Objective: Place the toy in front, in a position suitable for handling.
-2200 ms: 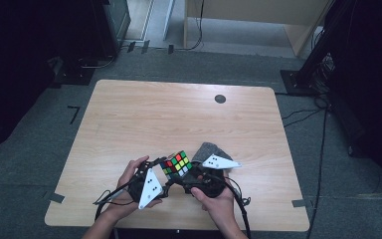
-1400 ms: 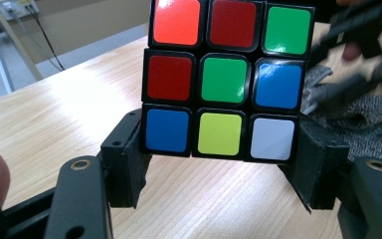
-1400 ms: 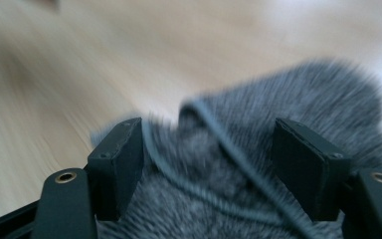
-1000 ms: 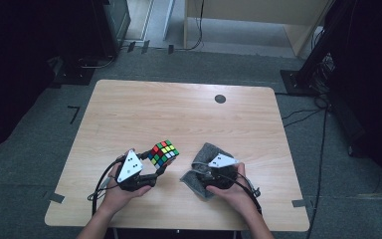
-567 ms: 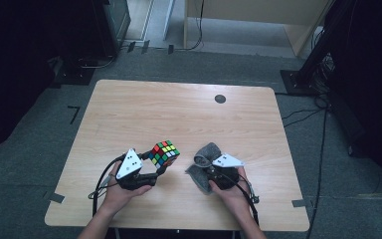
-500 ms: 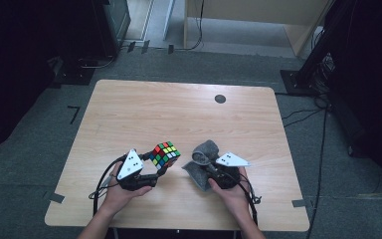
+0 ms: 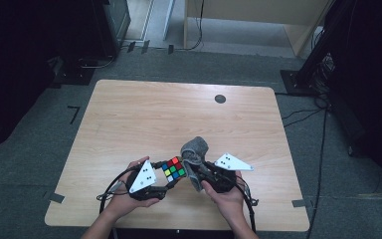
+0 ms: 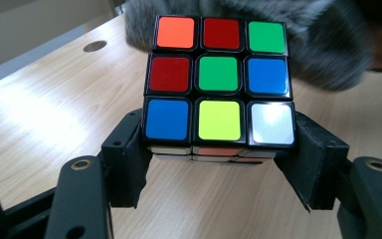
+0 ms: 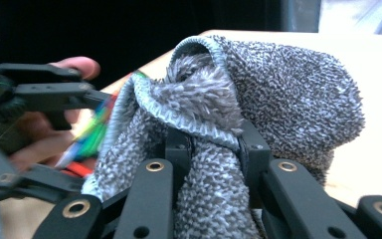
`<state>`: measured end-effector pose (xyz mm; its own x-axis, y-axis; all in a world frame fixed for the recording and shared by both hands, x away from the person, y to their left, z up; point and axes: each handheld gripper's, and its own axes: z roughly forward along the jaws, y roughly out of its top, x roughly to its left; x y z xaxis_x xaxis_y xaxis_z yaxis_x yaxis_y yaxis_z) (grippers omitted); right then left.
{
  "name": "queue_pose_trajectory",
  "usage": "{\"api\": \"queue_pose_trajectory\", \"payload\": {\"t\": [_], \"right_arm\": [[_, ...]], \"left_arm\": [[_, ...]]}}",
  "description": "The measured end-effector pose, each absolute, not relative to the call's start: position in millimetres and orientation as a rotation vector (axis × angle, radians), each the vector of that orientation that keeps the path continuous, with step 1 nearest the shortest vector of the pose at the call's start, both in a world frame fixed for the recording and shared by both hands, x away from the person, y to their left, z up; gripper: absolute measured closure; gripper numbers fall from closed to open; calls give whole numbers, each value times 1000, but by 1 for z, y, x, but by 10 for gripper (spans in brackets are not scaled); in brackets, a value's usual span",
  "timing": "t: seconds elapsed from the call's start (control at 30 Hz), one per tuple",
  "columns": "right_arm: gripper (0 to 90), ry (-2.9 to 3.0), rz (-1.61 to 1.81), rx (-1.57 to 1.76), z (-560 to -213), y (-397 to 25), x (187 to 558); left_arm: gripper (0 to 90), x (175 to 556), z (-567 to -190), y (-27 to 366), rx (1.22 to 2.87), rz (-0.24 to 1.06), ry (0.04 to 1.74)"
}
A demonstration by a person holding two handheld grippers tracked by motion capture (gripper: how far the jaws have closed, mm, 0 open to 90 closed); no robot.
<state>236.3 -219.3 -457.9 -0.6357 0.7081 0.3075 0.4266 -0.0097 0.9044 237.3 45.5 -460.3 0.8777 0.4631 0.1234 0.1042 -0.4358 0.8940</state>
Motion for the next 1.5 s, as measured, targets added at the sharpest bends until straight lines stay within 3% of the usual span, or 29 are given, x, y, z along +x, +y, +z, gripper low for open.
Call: {"api": "queue_pose_trajectory", "payload": {"t": [0.17, 0.37, 0.63, 0.77, 0.9, 1.07, 1.2, 1.37, 1.5], "right_arm": [[731, 2016, 1808, 1038, -438, -210, 224], [730, 2021, 1610, 1134, -451, -215, 231], [723, 2073, 1459, 649, -431, -168, 194], [722, 2049, 1402, 684, -437, -171, 201], [719, 1988, 1368, 794, -435, -184, 207], [710, 2045, 1345, 609, -436, -164, 196], [718, 1986, 1373, 793, -436, -188, 213], [726, 1910, 1493, 936, -433, -215, 220], [727, 1948, 1634, 896, -434, -208, 218]], "left_arm": [[343, 236, -461, 43, 2017, 440, 405], [344, 235, -459, 41, 2025, 459, 419], [345, 227, -460, 30, 2083, 561, 385], [347, 224, -457, 28, 2102, 615, 363], [347, 226, -457, 30, 2085, 593, 371], [347, 225, -457, 30, 2083, 592, 369], [347, 227, -458, 33, 2065, 583, 384], [347, 231, -451, 49, 1922, 430, 378], [346, 230, -446, 54, 1875, 376, 359]]}}
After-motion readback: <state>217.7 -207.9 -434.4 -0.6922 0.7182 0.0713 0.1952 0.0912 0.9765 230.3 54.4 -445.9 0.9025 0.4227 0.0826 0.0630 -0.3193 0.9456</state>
